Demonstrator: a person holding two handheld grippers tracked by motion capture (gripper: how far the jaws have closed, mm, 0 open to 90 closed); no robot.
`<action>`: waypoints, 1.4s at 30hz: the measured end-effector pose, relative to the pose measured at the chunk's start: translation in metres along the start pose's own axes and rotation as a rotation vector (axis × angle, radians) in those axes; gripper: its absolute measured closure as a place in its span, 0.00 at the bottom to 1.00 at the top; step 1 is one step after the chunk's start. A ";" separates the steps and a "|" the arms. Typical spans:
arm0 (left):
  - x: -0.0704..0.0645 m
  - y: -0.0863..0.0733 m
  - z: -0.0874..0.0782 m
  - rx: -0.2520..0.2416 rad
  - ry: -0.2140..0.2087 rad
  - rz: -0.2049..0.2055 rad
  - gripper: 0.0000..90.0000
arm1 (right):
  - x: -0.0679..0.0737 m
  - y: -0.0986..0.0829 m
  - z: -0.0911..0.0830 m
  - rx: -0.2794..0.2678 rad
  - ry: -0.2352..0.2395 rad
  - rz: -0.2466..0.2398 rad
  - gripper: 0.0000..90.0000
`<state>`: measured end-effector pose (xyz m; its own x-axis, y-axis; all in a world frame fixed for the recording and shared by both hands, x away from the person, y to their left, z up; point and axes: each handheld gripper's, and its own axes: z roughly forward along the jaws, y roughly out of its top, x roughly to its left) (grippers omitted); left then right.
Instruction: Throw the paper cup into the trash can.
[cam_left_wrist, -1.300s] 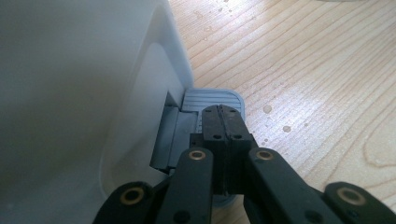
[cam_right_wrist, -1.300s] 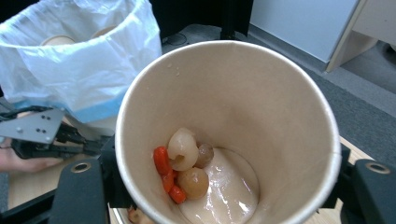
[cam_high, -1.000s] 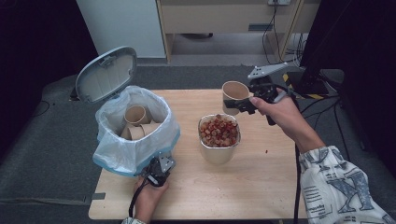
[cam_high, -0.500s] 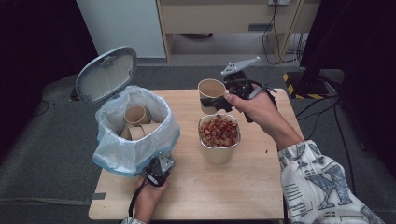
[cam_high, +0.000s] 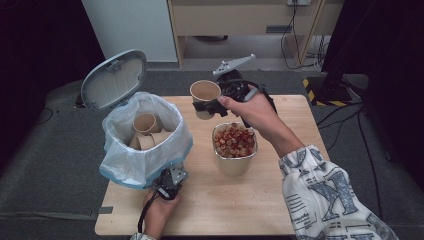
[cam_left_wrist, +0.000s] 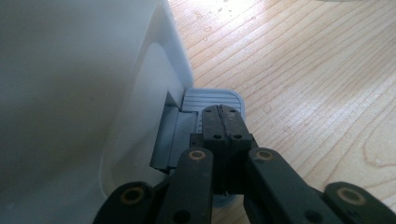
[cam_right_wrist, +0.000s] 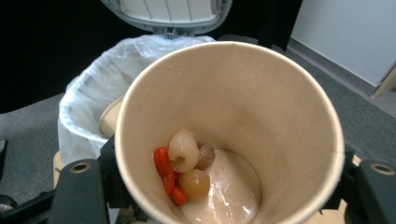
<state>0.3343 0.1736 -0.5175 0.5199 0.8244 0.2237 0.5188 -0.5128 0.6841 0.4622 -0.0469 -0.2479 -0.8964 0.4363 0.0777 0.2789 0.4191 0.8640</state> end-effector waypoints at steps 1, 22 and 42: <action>0.000 0.000 0.000 0.000 0.000 0.000 0.99 | 0.003 0.005 0.004 -0.004 0.009 0.002 0.32; 0.000 0.000 0.000 0.000 0.000 0.000 0.99 | 0.034 0.027 0.073 0.016 0.068 -0.028 0.31; 0.000 0.000 0.000 -0.001 -0.001 0.002 0.99 | 0.049 0.023 0.109 0.049 0.074 -0.069 0.23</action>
<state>0.3342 0.1738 -0.5176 0.5215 0.8233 0.2241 0.5170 -0.5138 0.6846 0.4628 0.0711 -0.2782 -0.9364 0.3462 0.0568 0.2307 0.4857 0.8431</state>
